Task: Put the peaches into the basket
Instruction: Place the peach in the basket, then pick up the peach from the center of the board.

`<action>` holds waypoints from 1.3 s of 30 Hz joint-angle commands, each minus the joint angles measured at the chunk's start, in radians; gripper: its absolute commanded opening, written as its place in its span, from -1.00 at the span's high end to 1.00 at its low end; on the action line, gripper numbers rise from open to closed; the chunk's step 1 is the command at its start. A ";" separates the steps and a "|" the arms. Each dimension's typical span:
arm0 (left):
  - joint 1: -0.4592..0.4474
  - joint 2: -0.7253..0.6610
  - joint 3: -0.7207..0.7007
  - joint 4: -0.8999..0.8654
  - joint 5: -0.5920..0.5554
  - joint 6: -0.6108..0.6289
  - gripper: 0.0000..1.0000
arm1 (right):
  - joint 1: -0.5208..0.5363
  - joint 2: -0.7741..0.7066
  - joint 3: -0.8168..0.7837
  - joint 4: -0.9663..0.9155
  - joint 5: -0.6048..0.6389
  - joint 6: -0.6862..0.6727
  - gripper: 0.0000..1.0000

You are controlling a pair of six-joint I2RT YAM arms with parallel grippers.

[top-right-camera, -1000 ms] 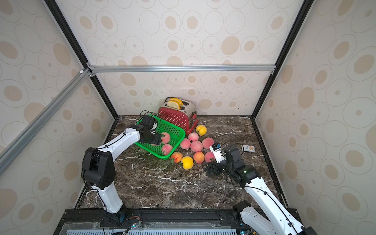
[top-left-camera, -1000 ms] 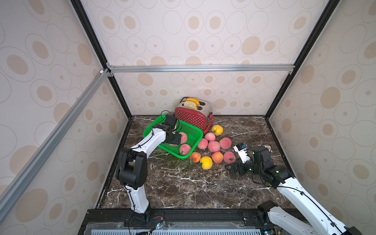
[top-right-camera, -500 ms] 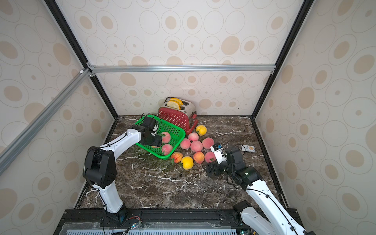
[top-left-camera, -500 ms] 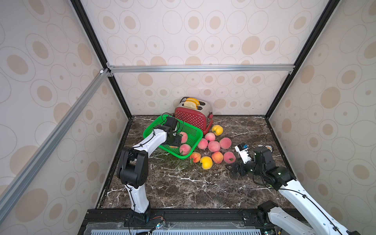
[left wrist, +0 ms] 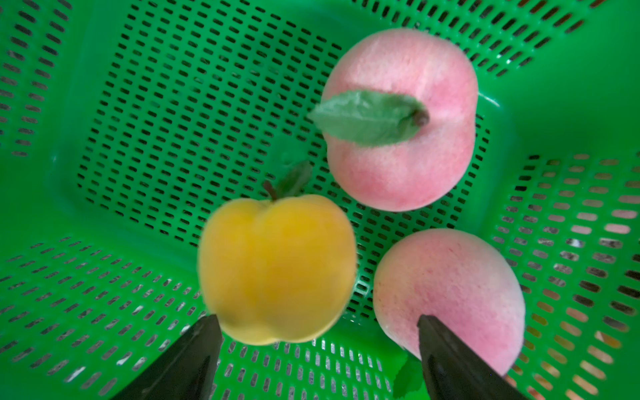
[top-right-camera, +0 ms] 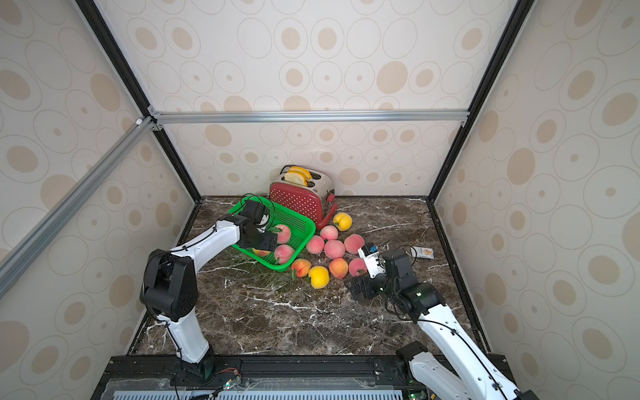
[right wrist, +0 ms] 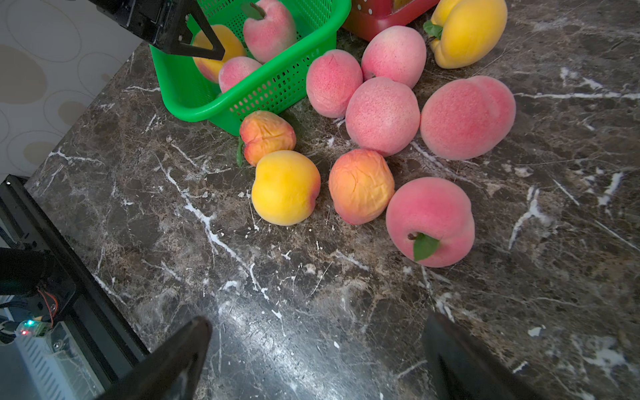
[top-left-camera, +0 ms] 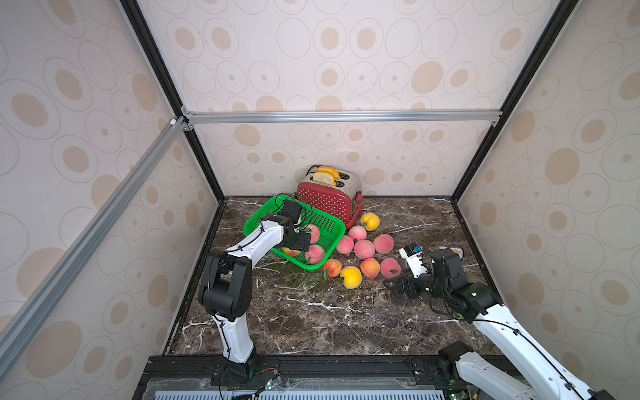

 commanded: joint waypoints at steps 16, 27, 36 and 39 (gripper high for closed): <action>-0.009 -0.110 -0.028 -0.004 0.013 -0.014 -0.84 | -0.003 0.105 0.005 0.082 0.068 0.017 -1.00; -0.146 -0.320 -0.141 0.004 -0.001 -0.043 -0.84 | -0.006 0.239 0.046 0.087 0.184 -0.020 -1.00; -0.310 -0.450 -0.279 0.074 0.016 -0.102 -0.85 | -0.087 0.414 0.088 0.145 0.131 -0.011 -1.00; -0.337 -0.484 -0.301 0.080 0.016 -0.115 -0.85 | -0.106 0.464 0.104 0.160 0.126 -0.020 -1.00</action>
